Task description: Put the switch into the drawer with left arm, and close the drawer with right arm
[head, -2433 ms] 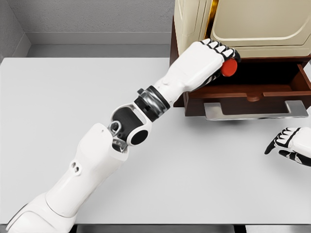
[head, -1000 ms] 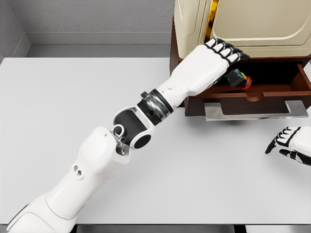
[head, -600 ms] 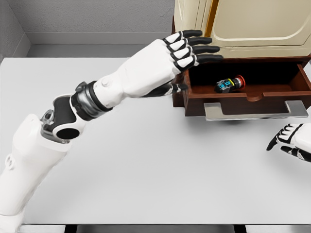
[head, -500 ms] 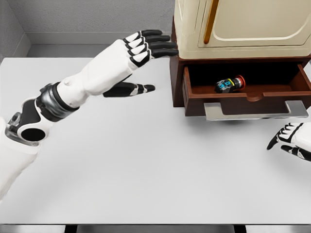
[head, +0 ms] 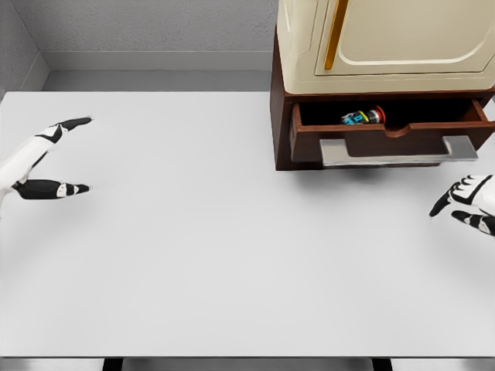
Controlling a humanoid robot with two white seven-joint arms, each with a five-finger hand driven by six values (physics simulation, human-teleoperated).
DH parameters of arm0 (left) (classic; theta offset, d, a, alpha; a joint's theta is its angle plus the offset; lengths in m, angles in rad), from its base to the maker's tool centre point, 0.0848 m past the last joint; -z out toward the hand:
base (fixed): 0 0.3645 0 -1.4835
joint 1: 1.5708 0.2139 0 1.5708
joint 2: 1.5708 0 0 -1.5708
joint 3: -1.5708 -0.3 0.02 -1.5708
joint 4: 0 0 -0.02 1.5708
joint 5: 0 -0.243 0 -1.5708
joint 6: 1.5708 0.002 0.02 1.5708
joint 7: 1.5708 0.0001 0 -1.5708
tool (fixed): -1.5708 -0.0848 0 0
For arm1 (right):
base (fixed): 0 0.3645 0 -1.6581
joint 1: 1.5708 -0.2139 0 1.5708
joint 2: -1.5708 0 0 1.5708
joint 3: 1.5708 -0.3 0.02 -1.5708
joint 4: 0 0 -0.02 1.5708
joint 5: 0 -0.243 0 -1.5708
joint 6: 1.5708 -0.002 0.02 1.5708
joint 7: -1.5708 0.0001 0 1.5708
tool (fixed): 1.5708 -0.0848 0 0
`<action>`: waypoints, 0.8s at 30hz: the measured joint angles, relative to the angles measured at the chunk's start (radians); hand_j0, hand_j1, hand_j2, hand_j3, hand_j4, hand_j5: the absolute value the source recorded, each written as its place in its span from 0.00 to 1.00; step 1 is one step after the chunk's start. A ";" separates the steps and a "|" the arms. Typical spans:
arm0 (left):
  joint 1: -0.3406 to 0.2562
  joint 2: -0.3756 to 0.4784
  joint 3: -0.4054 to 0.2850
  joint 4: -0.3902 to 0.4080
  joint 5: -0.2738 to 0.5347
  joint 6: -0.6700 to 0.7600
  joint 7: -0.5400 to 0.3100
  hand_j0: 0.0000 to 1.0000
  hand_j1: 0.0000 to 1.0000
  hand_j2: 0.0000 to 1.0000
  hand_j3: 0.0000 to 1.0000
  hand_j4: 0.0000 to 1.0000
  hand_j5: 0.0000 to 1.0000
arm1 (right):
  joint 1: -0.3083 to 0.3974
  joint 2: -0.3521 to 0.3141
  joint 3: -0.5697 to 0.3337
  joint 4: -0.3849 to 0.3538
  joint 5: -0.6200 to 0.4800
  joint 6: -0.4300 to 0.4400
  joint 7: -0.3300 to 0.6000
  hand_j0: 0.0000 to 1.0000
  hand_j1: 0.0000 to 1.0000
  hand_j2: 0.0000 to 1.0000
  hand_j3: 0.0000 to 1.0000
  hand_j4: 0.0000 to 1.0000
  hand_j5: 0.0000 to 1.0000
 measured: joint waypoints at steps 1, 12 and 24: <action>0.000 -0.016 0.022 0.024 -0.006 0.000 -0.029 1.00 1.00 1.00 1.00 1.00 1.00 | -0.002 -0.004 0.000 0.000 -0.007 0.000 -0.001 0.52 0.52 0.52 0.52 0.52 0.52; 0.017 -0.084 0.108 0.081 -0.025 -0.001 -0.144 1.00 1.00 1.00 1.00 1.00 1.00 | -0.038 -0.013 0.000 0.000 -0.047 0.000 -0.001 0.52 0.52 0.52 0.52 0.52 0.52; 0.015 -0.103 0.112 0.085 -0.031 -0.001 -0.147 1.00 1.00 1.00 1.00 1.00 1.00 | -0.058 0.040 0.004 -0.001 -0.031 0.000 0.007 0.52 0.52 0.52 0.52 0.52 0.52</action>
